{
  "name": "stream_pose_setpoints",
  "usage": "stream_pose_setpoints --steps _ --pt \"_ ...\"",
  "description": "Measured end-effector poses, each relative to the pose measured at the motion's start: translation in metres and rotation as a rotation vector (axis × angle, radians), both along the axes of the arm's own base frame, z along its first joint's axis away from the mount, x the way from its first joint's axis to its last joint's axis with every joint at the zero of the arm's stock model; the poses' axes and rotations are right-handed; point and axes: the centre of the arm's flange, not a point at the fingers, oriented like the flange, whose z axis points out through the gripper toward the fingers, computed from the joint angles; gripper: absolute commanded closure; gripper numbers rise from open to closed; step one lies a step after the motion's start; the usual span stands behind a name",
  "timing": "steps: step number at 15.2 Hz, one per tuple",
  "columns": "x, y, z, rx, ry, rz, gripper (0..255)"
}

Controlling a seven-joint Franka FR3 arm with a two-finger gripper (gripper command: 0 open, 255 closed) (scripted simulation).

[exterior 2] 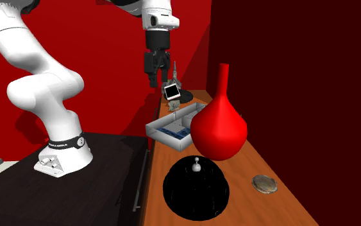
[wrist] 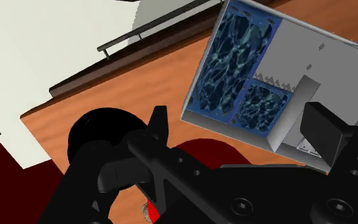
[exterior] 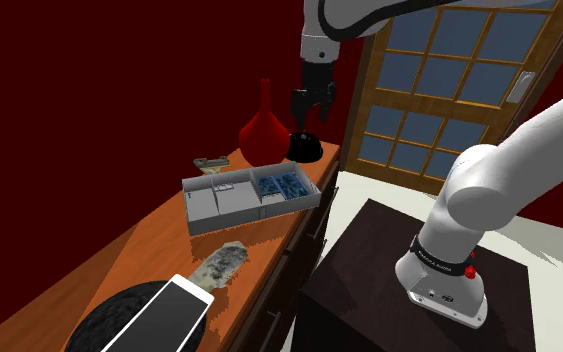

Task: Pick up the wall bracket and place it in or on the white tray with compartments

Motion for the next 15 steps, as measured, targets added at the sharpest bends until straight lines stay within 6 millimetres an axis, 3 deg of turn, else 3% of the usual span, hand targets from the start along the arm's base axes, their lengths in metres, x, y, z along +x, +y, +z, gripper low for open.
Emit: stream_pose_setpoints --steps 15 --pt "0.149 0.059 -0.092 0.144 -0.031 -0.164 0"
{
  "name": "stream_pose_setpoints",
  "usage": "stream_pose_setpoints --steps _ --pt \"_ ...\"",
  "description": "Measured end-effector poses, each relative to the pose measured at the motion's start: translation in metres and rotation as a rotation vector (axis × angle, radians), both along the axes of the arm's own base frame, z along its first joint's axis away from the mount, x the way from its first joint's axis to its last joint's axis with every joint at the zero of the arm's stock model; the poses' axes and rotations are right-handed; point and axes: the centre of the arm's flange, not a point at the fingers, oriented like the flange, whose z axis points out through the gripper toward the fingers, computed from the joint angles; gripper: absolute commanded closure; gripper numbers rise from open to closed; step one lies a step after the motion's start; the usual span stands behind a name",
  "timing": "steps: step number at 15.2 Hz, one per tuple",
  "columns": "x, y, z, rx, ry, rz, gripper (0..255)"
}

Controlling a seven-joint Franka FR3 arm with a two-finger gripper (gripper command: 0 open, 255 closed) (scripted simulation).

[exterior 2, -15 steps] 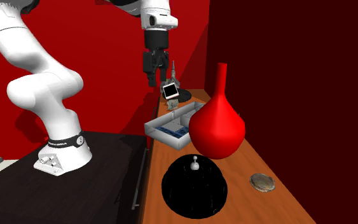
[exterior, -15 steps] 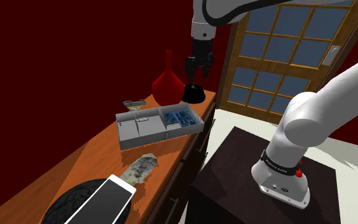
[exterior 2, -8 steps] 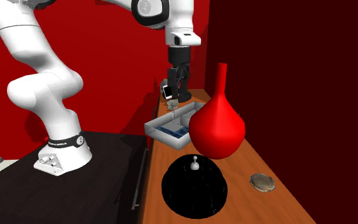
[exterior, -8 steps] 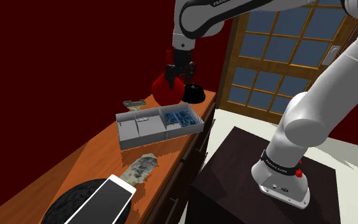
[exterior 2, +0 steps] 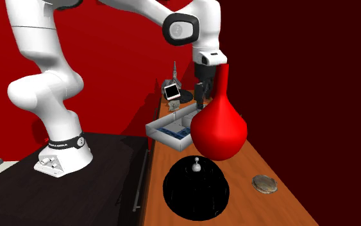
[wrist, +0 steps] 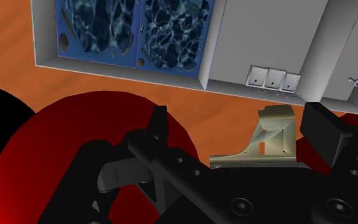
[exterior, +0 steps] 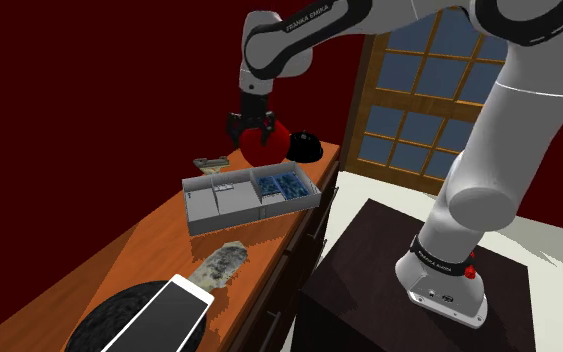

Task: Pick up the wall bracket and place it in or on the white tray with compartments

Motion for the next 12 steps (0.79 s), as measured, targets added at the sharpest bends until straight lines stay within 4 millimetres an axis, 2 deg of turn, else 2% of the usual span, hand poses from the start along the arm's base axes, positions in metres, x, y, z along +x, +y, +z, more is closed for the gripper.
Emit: stream_pose_setpoints --steps 2,4,9,12 --pt "0.021 0.006 -0.010 0.020 -0.007 -0.020 0" --pt "0.043 0.021 -0.010 0.044 -0.027 -0.033 0" --pt "0.099 0.036 -0.009 0.098 -0.091 -0.084 0" --pt "0.110 0.037 -0.010 0.119 -0.187 -0.105 0"
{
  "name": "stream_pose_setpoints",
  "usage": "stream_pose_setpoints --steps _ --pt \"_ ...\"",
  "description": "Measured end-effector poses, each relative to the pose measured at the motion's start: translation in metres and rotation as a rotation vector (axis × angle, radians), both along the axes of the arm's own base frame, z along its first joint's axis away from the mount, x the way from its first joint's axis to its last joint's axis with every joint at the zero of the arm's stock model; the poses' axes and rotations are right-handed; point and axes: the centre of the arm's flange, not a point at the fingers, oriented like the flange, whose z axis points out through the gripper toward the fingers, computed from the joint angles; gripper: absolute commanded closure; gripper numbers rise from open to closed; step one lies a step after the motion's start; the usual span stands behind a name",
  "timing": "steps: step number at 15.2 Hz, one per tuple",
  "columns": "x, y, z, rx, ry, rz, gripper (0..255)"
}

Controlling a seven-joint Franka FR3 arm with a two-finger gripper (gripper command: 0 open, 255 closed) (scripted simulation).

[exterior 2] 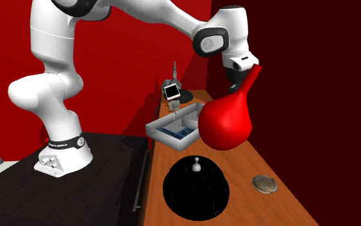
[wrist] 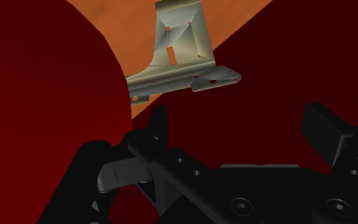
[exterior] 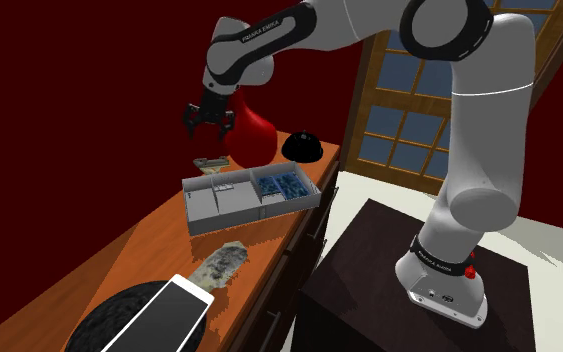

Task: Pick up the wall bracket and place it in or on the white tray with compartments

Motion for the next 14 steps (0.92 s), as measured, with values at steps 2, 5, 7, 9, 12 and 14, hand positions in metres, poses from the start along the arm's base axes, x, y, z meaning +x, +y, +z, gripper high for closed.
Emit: stream_pose_setpoints --steps 2,5,7,9,12,14 --pt "0.000 0.002 -0.006 -0.005 0.044 0.010 0" --pt "-0.004 0.005 -0.007 -0.002 0.015 0.008 0" --pt "-0.003 0.007 -0.009 -0.005 0.030 0.007 0" --pt "0.003 0.009 -0.009 -0.011 0.058 0.013 0" --pt "0.000 0.014 -0.020 0.000 0.028 0.011 255" --pt "-0.004 0.013 -0.031 -0.008 0.090 0.013 255"
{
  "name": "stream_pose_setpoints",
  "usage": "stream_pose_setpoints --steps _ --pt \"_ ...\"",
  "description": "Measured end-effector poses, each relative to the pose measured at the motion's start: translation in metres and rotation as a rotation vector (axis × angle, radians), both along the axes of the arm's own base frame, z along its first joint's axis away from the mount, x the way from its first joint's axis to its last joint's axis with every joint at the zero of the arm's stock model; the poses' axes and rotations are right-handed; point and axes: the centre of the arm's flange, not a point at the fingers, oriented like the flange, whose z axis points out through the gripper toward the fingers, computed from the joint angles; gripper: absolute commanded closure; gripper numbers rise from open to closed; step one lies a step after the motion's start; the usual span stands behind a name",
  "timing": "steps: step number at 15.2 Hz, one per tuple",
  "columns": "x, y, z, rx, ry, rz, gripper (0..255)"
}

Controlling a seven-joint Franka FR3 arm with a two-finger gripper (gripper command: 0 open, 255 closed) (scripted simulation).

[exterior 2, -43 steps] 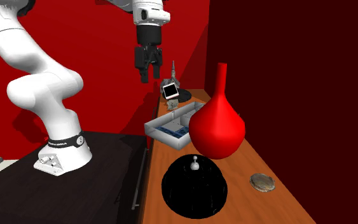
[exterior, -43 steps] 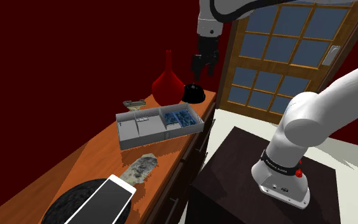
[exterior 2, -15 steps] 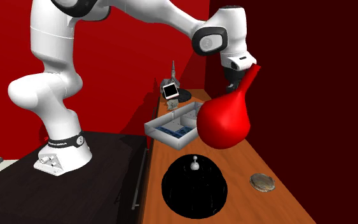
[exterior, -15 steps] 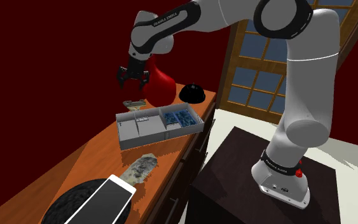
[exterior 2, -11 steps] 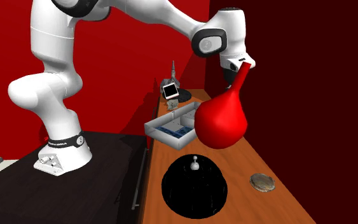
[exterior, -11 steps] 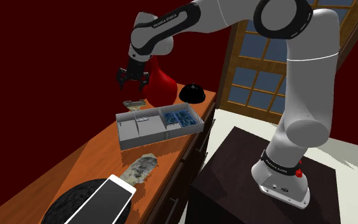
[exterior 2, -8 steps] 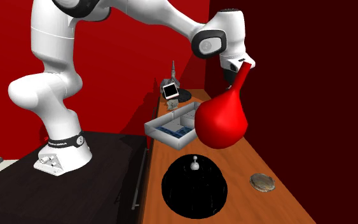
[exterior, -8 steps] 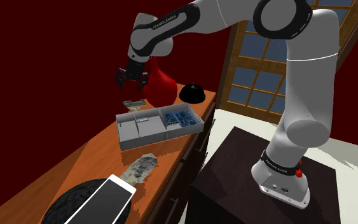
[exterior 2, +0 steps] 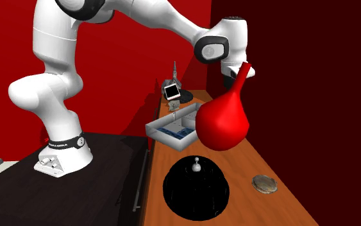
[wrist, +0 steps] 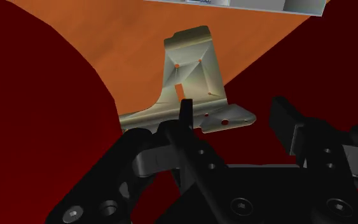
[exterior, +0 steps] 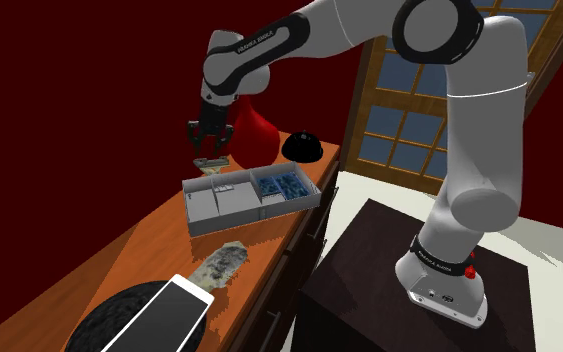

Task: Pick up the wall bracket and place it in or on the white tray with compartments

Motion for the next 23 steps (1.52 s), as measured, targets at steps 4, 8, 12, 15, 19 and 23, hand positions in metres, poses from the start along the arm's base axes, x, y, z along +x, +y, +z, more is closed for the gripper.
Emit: stream_pose_setpoints --steps 4,8,12,15,19,23 --pt "0.005 0.000 -0.015 -0.003 0.053 0.005 255" --pt "0.005 -0.001 -0.013 -0.002 0.054 0.006 0" --pt "0.006 0.001 -0.020 0.006 0.039 0.057 0" --pt "0.009 0.006 -0.025 0.011 0.011 0.072 0" --pt "0.014 0.011 -0.033 0.008 0.003 0.073 0" --pt "0.005 0.019 -0.043 0.014 -0.005 0.077 0"
